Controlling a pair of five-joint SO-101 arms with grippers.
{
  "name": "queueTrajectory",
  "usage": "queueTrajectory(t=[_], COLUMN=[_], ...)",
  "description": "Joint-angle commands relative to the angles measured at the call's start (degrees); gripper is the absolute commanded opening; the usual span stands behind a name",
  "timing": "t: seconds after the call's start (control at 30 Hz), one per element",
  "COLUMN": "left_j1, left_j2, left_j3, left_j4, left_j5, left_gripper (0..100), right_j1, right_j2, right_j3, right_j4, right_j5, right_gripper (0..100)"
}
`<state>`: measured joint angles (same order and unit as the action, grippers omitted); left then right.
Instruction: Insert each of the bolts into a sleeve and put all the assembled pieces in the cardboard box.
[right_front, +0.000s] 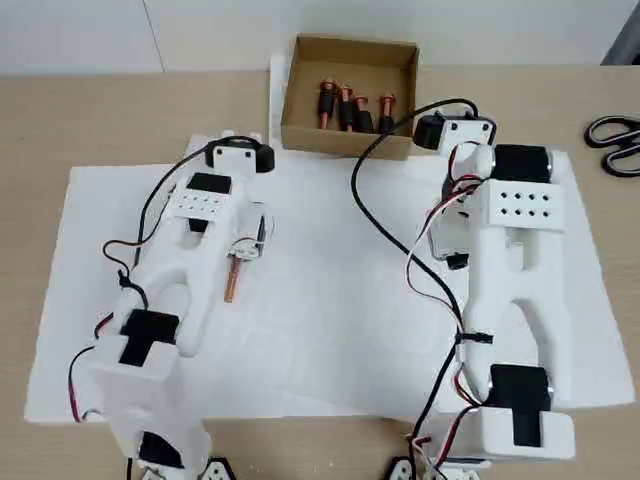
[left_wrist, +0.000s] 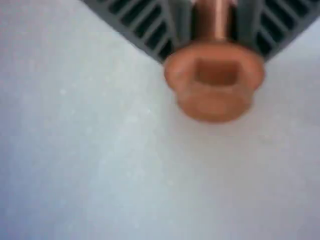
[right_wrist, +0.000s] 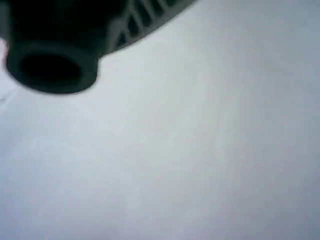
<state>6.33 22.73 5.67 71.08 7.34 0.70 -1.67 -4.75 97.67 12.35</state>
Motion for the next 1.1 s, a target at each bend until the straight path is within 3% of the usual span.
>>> queueTrajectory(t=[0.0, 0.17, 0.47, 0.77, 1.07], left_j1=[1.23, 1.23, 1.41, 1.14, 1.14], left_j2=[1.49, -3.43, -23.47, -40.62, -47.03], left_j3=[-0.48, -0.57, -0.57, -0.13, -0.04], left_j4=[-1.58, -0.62, 7.38, 17.76, 22.15], left_j5=[0.26, 2.2, 0.62, -1.41, -1.41], left_gripper=[5, 0, 1, 1, 1], right_j1=[-0.04, -0.04, -0.04, -1.98, -7.25], right_j2=[-3.38, -3.38, -5.85, -29.32, -54.99], right_j3=[-0.35, -0.35, -1.85, -3.34, 13.27], right_j4=[0.22, 0.22, 0.48, 0.48, 0.13], right_j5=[0.09, 0.09, 0.53, 0.62, 0.35], right_gripper=[0.4, 0.4, 0.5, 0.4, 0.4])
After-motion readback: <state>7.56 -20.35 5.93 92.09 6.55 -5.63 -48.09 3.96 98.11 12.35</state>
